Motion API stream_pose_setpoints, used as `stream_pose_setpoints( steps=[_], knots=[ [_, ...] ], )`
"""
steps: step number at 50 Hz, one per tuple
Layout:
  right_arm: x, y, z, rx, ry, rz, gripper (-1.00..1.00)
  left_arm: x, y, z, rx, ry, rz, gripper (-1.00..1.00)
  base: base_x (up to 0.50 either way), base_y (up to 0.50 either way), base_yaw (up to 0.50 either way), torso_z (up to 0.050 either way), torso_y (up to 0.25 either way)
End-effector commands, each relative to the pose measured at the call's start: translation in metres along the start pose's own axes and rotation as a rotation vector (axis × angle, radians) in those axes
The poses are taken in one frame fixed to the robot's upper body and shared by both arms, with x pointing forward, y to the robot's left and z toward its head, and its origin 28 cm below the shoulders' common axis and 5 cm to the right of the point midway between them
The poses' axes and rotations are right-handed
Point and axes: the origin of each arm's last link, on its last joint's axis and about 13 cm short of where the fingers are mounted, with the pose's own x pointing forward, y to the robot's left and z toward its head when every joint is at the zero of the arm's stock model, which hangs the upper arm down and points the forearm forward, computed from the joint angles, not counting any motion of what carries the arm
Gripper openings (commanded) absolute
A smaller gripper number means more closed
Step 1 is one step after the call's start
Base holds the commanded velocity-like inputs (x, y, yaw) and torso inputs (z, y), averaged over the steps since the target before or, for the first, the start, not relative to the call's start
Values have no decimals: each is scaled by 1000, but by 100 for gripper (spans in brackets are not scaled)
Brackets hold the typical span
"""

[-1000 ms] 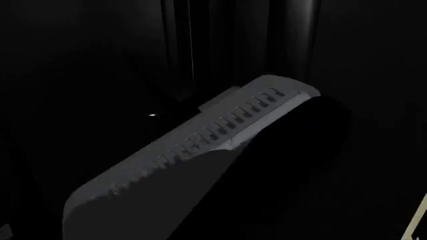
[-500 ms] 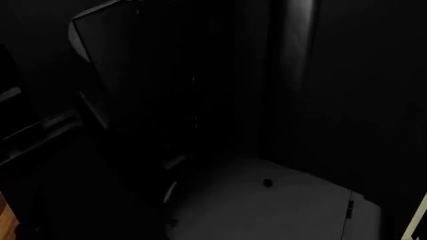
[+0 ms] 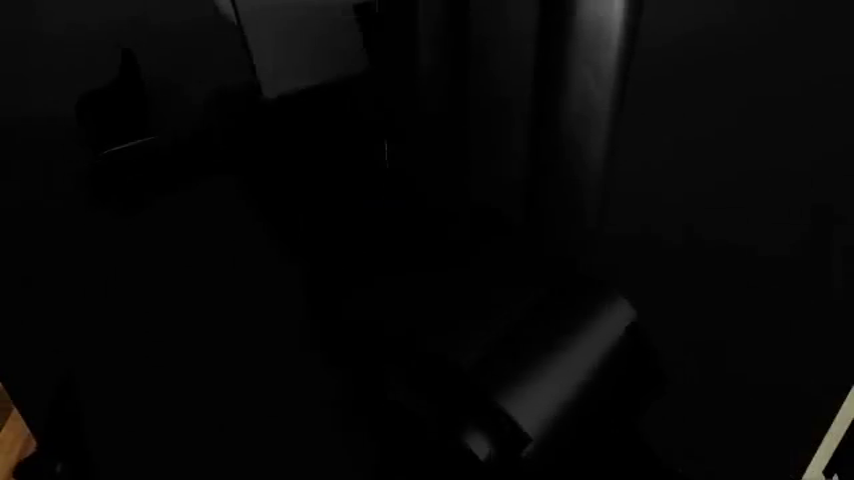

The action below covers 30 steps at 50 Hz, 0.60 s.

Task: Open the fridge door

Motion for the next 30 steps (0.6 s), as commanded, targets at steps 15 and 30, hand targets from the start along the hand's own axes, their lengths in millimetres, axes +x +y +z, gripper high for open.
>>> stream_pose_setpoints(
  steps=[15, 30],
  knots=[
    [-3, -40, -9, -58, 11, -337, 100, 5, -7, -2, 0, -7, -36, 100, 7, -5, -7, 0, -4],
    [-27, -51, -6, -127, 14, -531, 100, 7, -6, -4, -5, -2, -43, 100, 31, -19, -16, 0, -9]
  ],
)
